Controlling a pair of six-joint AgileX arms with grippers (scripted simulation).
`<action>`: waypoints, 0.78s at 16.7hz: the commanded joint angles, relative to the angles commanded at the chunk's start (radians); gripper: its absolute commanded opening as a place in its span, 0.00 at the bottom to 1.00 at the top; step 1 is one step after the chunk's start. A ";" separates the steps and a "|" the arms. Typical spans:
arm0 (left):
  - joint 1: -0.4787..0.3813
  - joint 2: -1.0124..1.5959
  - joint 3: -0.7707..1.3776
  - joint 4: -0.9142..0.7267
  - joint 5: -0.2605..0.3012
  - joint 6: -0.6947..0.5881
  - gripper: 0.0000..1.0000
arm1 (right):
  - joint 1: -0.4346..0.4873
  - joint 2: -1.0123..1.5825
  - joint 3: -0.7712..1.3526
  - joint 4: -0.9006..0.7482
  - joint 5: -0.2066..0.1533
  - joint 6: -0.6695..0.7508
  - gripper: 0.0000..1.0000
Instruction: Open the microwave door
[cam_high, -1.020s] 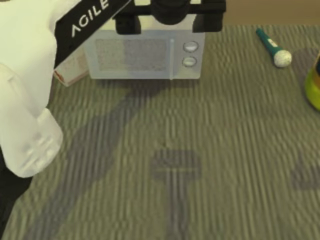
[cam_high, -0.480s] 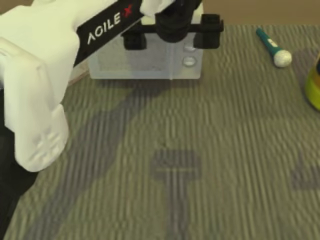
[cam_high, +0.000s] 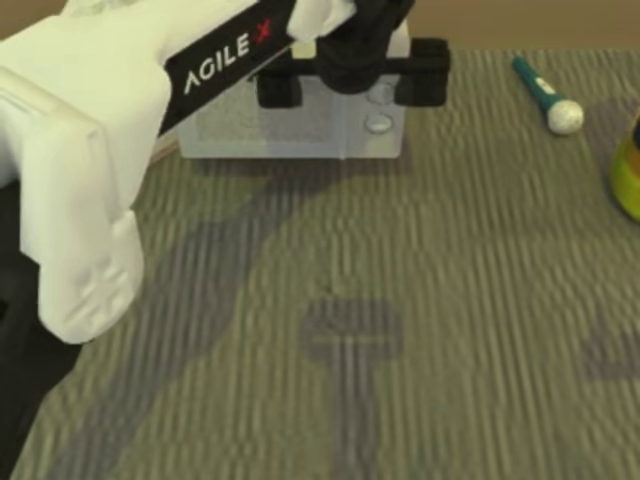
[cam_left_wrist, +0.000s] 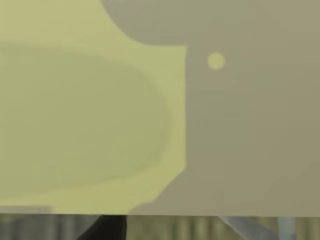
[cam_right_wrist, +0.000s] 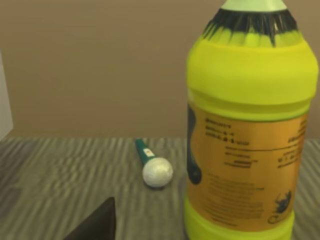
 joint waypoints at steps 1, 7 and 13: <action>0.000 0.000 0.000 0.000 0.000 0.000 0.70 | 0.000 0.000 0.000 0.000 0.000 0.000 1.00; 0.000 0.000 0.000 0.000 0.000 0.000 0.25 | 0.000 0.000 0.000 0.000 0.000 0.000 1.00; 0.000 0.000 0.000 0.000 0.000 0.000 0.00 | 0.000 0.000 0.000 0.000 0.000 0.000 1.00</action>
